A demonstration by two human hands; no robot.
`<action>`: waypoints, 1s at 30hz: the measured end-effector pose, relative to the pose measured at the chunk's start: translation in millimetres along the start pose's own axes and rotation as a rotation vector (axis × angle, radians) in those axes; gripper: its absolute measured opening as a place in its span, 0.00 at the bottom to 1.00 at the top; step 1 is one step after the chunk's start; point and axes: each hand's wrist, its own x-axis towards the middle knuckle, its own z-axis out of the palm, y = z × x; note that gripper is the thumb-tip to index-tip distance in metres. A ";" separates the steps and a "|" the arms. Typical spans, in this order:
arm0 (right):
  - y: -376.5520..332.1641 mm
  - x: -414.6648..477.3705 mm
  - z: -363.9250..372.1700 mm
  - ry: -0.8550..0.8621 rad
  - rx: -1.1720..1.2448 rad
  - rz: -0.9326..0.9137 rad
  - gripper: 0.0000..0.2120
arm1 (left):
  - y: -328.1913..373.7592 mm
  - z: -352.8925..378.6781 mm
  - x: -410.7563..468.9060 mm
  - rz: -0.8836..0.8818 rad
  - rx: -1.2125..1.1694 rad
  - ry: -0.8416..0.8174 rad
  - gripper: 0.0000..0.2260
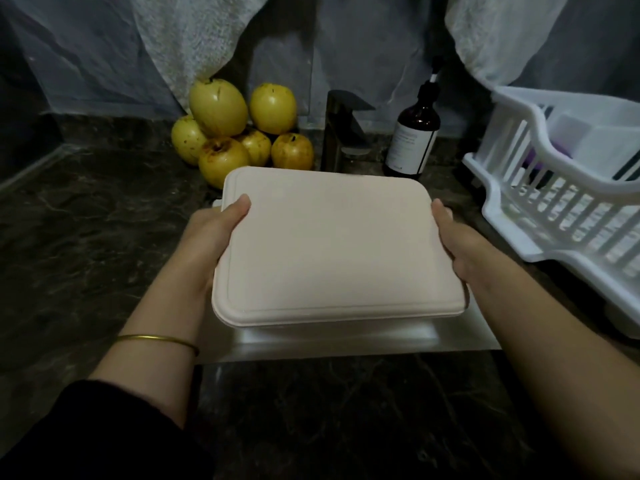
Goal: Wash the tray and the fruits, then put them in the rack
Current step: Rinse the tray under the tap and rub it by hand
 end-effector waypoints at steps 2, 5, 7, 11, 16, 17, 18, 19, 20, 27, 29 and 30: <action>1.7 -4.8 -8.1 -0.098 0.059 0.061 0.23 | -2.1 1.7 1.8 0.093 0.163 0.057 0.14; 0.2 -10.0 -19.9 -0.218 0.103 0.088 0.13 | -7.0 6.1 7.9 0.187 0.538 0.201 0.22; -2.4 -10.8 -22.3 -0.213 0.148 0.032 0.14 | -8.9 11.7 6.3 0.229 0.783 0.309 0.26; -6.0 -13.4 -21.5 -0.161 0.161 -0.068 0.17 | -6.8 24.1 -6.8 0.333 1.040 0.389 0.28; -5.3 -20.3 -23.3 -0.139 0.120 -0.136 0.20 | -5.9 27.1 -14.1 0.340 1.135 0.430 0.37; -4.0 -22.3 -23.3 -0.142 0.106 -0.155 0.20 | -6.1 25.7 -13.8 0.329 1.111 0.451 0.35; -2.5 -24.1 -23.2 -0.146 0.087 -0.178 0.19 | -6.3 24.5 -13.0 0.313 1.090 0.473 0.33; -1.1 -26.4 -22.8 -0.151 0.068 -0.207 0.18 | -6.6 23.0 -12.3 0.298 1.063 0.499 0.31; -0.5 -29.6 -22.2 -0.155 0.050 -0.239 0.16 | -7.4 21.0 -11.7 0.280 1.034 0.527 0.29; -8.1 -32.8 -28.0 -0.185 -0.318 -0.475 0.10 | -10.1 5.9 -4.9 0.230 0.911 0.695 0.25; -4.4 -27.8 -27.2 -0.134 -0.359 -0.499 0.10 | -10.5 7.1 -6.5 0.233 0.767 0.663 0.24; -2.6 -27.2 -25.8 -0.118 -0.341 -0.505 0.11 | -10.4 8.4 -7.8 0.222 0.673 0.635 0.23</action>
